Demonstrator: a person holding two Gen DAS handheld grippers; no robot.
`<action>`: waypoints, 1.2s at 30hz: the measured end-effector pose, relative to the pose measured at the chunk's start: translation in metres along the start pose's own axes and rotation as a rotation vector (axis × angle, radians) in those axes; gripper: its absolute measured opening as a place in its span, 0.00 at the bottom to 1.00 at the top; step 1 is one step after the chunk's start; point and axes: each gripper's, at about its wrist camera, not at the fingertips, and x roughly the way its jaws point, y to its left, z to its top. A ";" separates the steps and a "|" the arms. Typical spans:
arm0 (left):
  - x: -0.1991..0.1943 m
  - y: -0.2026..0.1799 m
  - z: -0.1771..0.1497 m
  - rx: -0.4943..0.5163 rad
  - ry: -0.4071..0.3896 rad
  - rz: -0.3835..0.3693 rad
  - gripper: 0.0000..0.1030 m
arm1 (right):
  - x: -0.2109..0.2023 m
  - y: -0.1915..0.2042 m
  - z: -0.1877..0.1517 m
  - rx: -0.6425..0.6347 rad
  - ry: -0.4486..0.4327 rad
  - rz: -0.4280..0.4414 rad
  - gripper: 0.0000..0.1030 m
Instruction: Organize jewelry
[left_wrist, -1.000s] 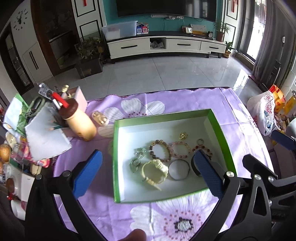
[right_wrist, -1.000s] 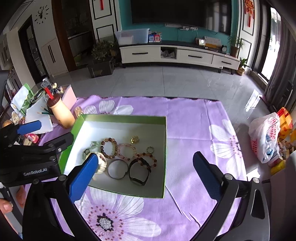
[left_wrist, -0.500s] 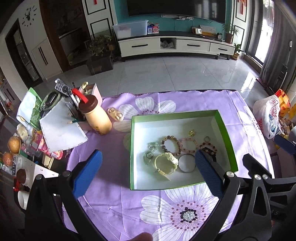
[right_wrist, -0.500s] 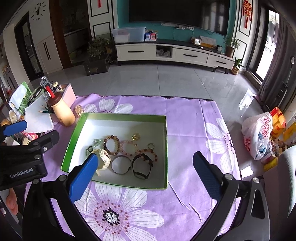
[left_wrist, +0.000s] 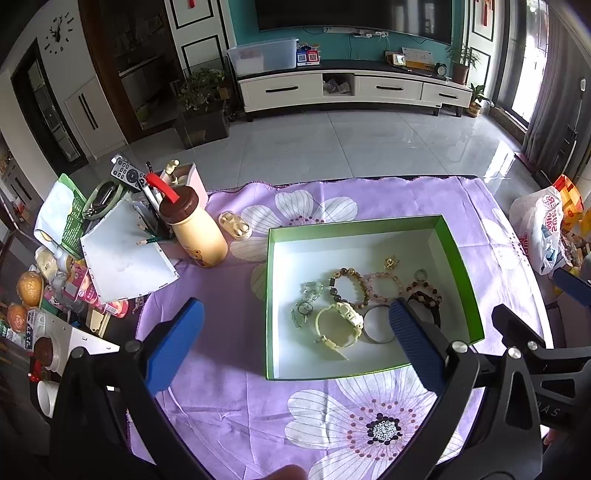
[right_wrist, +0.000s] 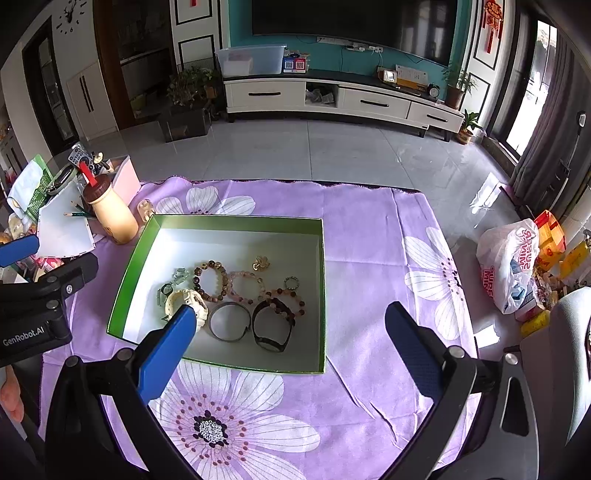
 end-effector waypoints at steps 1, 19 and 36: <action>0.000 0.000 0.000 0.000 -0.001 0.001 0.98 | 0.000 0.000 0.000 0.001 -0.001 -0.001 0.99; 0.004 -0.003 0.001 0.009 0.004 0.005 0.98 | 0.000 0.001 0.003 -0.005 -0.001 -0.009 0.99; 0.006 -0.003 0.000 0.012 0.010 0.010 0.98 | 0.008 0.002 0.000 -0.009 0.012 -0.013 0.99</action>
